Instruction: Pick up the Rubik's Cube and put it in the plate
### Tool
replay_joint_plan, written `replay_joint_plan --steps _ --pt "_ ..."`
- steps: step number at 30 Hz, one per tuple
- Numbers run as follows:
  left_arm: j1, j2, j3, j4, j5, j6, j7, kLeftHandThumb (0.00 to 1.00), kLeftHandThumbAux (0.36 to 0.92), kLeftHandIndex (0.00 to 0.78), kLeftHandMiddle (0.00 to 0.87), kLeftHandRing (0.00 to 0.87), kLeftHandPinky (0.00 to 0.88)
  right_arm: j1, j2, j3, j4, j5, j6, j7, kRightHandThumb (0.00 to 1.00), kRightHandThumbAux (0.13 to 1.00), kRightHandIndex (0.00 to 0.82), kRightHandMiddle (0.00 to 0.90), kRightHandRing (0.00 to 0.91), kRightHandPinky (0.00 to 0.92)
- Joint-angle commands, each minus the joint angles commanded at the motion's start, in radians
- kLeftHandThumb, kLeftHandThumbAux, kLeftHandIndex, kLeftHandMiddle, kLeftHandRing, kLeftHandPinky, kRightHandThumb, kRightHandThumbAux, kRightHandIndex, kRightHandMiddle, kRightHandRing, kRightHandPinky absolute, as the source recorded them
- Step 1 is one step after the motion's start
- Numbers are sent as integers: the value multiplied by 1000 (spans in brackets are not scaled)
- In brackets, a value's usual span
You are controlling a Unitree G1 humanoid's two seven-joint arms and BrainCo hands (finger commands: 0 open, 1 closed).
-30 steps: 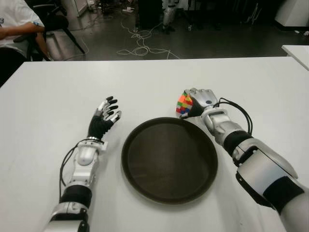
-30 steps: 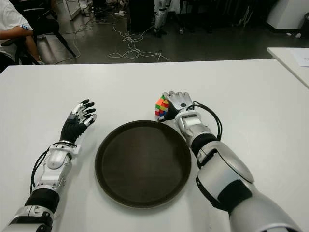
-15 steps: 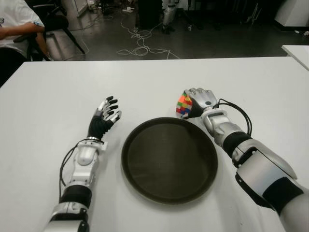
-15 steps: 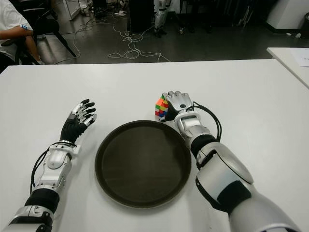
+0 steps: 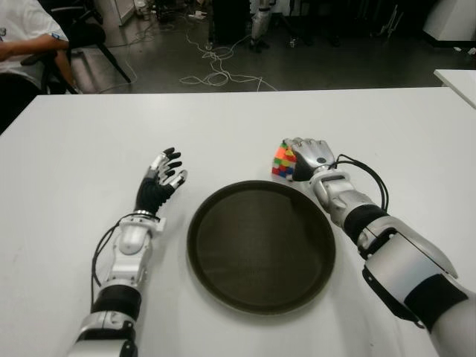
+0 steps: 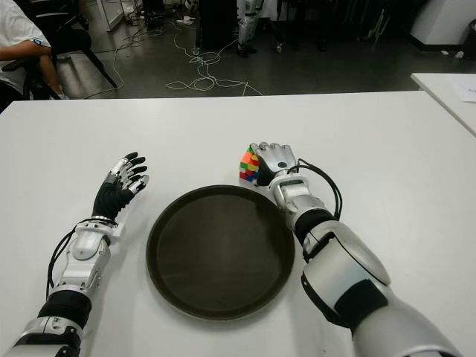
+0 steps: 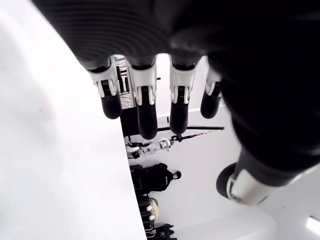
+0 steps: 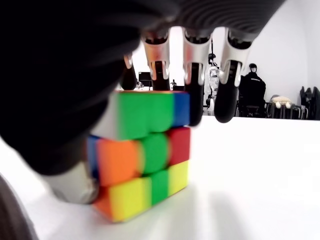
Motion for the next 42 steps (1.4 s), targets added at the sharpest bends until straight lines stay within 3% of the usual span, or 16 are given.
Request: replay_joint_plan --steps 17,31,42 --pt "9 -2 -4 -24 -3 5 -10 59 712 95 173 144 104 5 0 -43 2 5 -25 -31 686 728 413 488 506 535" --pt "16 -7 -7 -46 10 25 18 55 711 107 177 154 125 0 -5 -62 -6 5 -35 -65 699 719 429 634 623 614" --pt "15 -6 -8 -36 10 7 14 64 708 111 176 149 113 -2 -8 -81 -8 10 -42 -73 700 717 432 656 642 615"
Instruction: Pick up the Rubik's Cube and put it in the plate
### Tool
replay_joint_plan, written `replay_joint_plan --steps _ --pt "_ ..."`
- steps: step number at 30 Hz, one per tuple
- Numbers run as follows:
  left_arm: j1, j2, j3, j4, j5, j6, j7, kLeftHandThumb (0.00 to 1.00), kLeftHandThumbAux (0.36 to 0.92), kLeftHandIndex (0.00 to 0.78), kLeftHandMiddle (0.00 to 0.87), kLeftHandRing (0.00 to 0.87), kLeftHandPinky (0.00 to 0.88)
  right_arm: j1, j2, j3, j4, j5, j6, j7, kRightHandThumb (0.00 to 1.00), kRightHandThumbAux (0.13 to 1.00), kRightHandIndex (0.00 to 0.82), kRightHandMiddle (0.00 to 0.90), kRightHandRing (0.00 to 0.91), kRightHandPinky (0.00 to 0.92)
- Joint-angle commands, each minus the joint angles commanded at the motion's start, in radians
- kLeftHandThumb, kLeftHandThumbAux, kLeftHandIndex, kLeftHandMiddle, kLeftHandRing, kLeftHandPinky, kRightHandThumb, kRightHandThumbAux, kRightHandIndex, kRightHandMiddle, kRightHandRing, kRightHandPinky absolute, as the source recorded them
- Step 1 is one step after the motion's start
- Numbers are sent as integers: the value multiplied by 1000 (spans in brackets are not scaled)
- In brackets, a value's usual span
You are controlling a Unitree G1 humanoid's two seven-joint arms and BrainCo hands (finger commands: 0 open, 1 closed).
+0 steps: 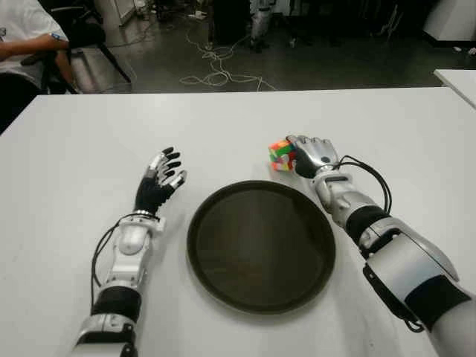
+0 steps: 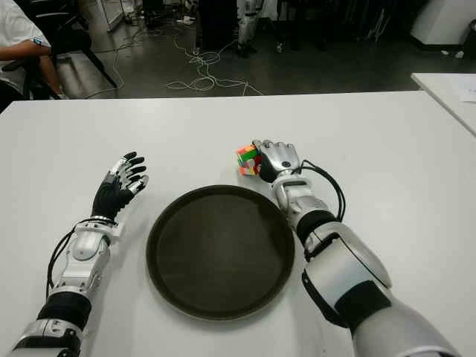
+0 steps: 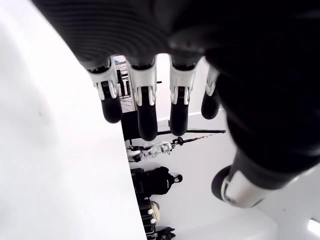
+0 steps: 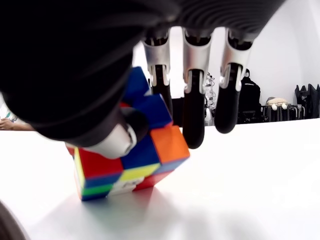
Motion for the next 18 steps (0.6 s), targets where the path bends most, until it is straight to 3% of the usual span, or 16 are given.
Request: replay_joint_plan --steps 18 --pt "3 1 -1 -13 -6 17 -14 60 686 102 163 140 102 -4 -3 -1 1 -7 0 7 700 717 432 650 635 609"
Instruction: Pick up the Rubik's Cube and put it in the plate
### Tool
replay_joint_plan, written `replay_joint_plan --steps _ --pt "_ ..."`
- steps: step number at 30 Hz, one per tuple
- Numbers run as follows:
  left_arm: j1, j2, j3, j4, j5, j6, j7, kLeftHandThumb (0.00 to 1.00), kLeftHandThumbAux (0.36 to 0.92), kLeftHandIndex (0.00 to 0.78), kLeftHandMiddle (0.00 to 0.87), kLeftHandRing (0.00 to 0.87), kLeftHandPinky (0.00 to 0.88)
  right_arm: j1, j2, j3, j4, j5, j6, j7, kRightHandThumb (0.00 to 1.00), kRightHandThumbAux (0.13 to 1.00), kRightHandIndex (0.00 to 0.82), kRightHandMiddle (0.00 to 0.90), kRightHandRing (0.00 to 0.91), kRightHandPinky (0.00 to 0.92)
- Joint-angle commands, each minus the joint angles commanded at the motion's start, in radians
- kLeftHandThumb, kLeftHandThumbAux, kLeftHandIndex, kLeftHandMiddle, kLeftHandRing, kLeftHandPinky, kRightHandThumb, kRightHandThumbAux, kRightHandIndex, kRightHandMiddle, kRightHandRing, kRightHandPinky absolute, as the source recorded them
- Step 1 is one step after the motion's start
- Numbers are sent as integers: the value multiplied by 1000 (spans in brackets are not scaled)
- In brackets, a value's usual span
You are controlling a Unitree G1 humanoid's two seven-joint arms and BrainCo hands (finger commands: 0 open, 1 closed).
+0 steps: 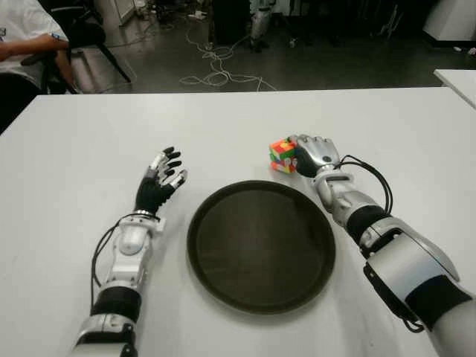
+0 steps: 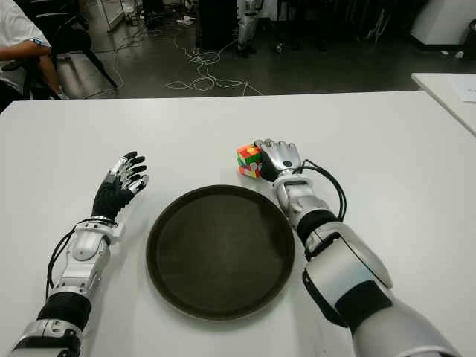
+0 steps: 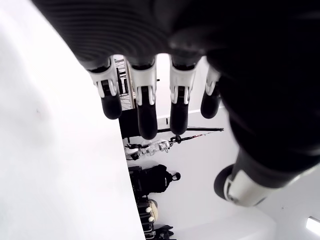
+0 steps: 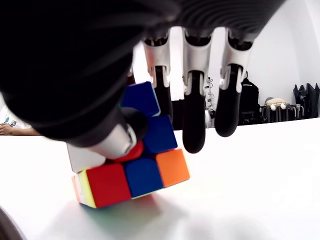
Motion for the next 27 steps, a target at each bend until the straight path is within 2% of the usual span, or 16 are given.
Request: replay_joint_plan --steps 27 --pt "-9 5 0 20 9 -11 4 62 689 102 164 141 98 -4 2 -11 -1 9 1 3 699 718 431 648 640 621"
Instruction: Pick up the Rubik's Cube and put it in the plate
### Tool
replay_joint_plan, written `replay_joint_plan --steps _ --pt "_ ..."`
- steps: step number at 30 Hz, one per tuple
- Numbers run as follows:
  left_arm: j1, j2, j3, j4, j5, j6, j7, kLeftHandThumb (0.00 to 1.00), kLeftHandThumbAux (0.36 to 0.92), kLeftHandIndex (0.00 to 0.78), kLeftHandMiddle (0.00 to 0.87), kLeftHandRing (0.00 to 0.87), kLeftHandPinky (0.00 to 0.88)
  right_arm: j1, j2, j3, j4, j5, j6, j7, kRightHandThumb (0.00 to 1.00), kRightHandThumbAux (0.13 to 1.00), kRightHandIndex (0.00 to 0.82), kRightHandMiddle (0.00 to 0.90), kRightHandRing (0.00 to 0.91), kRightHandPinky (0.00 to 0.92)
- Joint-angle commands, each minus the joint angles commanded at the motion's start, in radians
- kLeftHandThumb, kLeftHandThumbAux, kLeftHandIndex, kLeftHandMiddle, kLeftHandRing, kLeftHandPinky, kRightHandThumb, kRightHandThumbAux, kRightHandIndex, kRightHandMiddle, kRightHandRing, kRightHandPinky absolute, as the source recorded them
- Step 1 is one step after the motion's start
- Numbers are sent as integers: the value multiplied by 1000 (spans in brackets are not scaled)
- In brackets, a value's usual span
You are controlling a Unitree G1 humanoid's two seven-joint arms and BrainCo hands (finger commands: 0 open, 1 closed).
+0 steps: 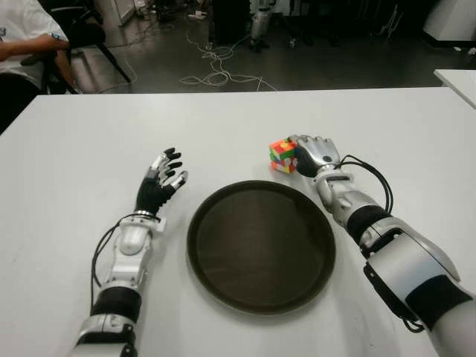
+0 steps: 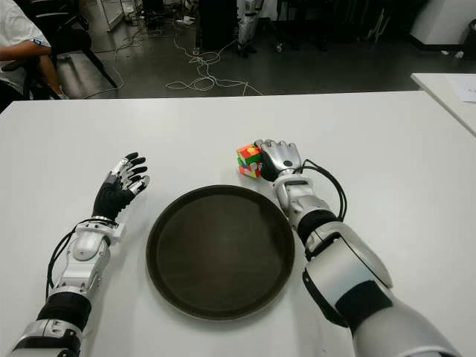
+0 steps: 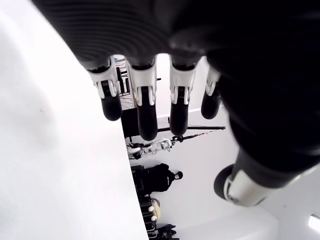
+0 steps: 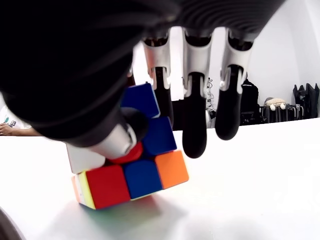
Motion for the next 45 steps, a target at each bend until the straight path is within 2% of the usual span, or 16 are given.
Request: replay_joint_plan --steps 26,45 --pt "-9 -1 -1 21 8 -20 11 65 670 111 173 148 103 -5 -6 7 0 -3 -5 3 699 718 432 655 639 616" --pt "-16 -2 -1 23 0 -4 1 59 661 108 172 154 110 -22 -40 13 -30 -7 -26 26 697 719 431 647 631 599"
